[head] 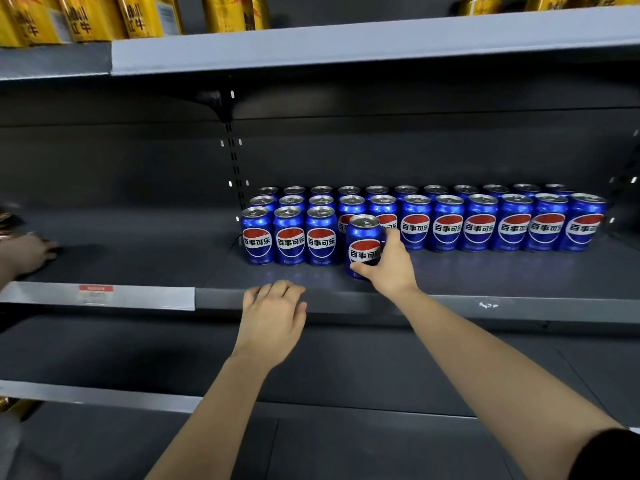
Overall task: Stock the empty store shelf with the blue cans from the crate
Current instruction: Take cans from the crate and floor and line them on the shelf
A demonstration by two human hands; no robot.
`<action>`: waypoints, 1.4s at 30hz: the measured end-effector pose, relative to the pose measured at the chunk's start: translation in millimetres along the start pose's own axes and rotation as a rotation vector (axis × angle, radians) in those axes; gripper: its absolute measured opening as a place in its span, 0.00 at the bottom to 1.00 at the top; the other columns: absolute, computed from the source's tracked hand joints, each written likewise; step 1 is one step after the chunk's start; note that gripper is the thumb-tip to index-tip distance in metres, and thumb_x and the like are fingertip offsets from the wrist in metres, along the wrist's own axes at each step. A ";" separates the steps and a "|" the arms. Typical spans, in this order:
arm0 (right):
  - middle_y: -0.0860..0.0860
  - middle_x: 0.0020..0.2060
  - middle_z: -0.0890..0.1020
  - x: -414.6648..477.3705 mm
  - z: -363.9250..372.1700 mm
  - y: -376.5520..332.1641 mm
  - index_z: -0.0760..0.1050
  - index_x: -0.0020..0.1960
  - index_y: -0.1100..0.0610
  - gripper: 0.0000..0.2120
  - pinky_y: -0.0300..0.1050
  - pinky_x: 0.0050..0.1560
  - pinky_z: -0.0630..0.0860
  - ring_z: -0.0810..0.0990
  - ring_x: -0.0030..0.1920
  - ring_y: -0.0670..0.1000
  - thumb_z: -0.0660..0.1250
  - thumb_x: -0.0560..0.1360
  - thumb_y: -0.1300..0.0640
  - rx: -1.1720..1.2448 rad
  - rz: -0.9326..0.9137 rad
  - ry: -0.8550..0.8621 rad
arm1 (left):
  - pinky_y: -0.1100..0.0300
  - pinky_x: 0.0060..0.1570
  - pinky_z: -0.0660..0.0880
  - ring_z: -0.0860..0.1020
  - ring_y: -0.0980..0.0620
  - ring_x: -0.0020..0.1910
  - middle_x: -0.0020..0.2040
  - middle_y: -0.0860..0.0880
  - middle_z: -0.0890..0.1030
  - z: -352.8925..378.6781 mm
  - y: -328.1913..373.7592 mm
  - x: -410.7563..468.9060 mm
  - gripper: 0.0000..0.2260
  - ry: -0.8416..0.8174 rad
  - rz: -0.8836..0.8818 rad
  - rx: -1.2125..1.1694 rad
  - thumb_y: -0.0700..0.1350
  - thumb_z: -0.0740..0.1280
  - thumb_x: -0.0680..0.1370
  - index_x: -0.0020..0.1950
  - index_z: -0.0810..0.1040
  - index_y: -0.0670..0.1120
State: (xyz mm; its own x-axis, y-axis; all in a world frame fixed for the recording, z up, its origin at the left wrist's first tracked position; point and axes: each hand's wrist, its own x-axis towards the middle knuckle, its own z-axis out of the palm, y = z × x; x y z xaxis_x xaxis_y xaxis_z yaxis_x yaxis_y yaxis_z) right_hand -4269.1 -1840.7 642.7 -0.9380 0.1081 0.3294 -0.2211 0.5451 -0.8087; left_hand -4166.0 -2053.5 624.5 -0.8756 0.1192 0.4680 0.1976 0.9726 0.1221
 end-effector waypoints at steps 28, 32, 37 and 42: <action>0.58 0.67 0.73 20.7 26.7 -2.4 0.60 0.72 0.59 0.37 0.56 0.64 0.71 0.72 0.67 0.59 0.75 0.72 0.53 -0.099 0.034 -0.006 | 0.50 0.63 0.64 0.75 0.49 0.59 0.58 0.51 0.78 -2.3 -52.4 -20.5 0.13 0.031 -0.103 0.034 0.48 0.61 0.78 0.61 0.77 0.50; 0.57 0.65 0.74 8.3 24.8 -2.3 0.62 0.72 0.59 0.34 0.56 0.62 0.74 0.75 0.63 0.57 0.73 0.72 0.50 -0.062 0.037 0.042 | 0.50 0.62 0.64 0.76 0.50 0.57 0.56 0.51 0.79 -3.6 -57.1 -29.7 0.12 0.034 -0.098 0.019 0.48 0.62 0.78 0.60 0.77 0.50; 0.52 0.51 0.73 -19.7 25.9 -13.7 0.69 0.60 0.61 0.20 0.49 0.54 0.72 0.74 0.53 0.54 0.72 0.73 0.56 -0.047 -0.088 0.229 | 0.53 0.63 0.62 0.75 0.51 0.57 0.57 0.53 0.78 -5.6 -61.5 -43.7 0.12 0.017 -0.091 0.015 0.49 0.60 0.79 0.60 0.76 0.51; 0.51 0.46 0.74 -49.8 36.6 -21.4 0.71 0.56 0.58 0.15 0.46 0.46 0.72 0.74 0.46 0.51 0.71 0.74 0.55 -0.004 -0.122 0.207 | 0.55 0.65 0.58 0.73 0.53 0.59 0.60 0.54 0.76 -11.4 -63.7 -60.8 0.14 -0.010 -0.080 -0.008 0.50 0.57 0.80 0.64 0.74 0.53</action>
State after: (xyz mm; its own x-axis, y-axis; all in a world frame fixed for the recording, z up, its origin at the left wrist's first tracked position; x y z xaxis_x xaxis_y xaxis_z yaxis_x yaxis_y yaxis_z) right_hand -4227.5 -1888.2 625.7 -0.8295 0.2089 0.5180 -0.3281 0.5682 -0.7546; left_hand -4120.4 -2125.0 598.2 -0.8930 0.0430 0.4480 0.1303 0.9775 0.1660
